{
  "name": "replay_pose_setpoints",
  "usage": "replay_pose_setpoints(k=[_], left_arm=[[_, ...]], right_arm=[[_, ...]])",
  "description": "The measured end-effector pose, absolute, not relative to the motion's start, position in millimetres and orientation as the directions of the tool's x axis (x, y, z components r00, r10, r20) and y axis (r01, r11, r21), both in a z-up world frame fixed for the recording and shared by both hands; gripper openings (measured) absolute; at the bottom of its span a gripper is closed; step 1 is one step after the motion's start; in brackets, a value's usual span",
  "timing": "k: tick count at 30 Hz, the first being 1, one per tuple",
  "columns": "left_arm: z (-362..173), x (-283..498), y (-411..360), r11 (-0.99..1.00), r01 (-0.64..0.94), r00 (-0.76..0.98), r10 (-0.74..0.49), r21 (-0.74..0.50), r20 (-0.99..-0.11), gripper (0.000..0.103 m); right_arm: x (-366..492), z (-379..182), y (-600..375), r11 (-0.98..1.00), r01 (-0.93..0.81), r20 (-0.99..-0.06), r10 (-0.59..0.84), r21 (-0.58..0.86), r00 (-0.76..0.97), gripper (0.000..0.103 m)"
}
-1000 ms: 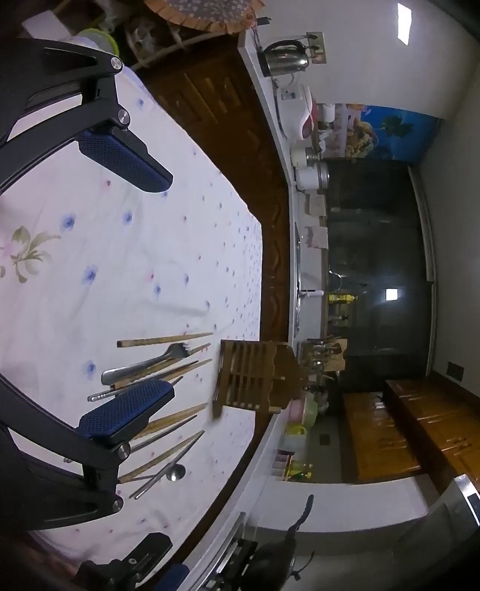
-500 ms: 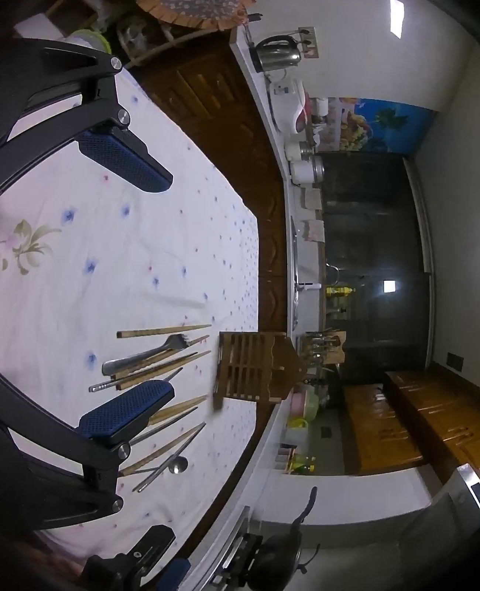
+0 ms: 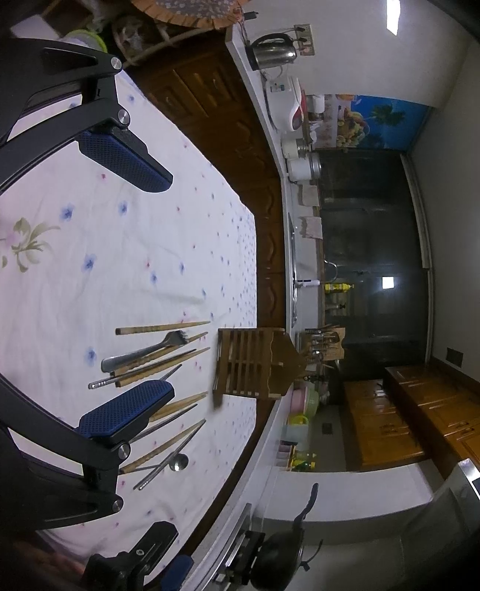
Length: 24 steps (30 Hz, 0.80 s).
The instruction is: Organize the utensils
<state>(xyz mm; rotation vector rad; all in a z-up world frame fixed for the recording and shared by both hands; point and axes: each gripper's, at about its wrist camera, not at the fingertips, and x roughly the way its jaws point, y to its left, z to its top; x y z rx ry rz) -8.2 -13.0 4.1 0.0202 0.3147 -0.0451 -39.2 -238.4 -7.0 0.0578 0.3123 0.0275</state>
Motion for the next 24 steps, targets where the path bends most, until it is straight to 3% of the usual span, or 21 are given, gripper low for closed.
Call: replay_pose_setpoints(k=[24], left_arm=[[6.0, -9.9, -16.1, 0.999, 0.052, 0.949, -0.047, 0.007, -0.313, 0.103]], right_arm=[[-38.1, -8.7, -234.1, 0.998, -0.023, -0.308, 0.041, 0.063, 0.95, 0.103]])
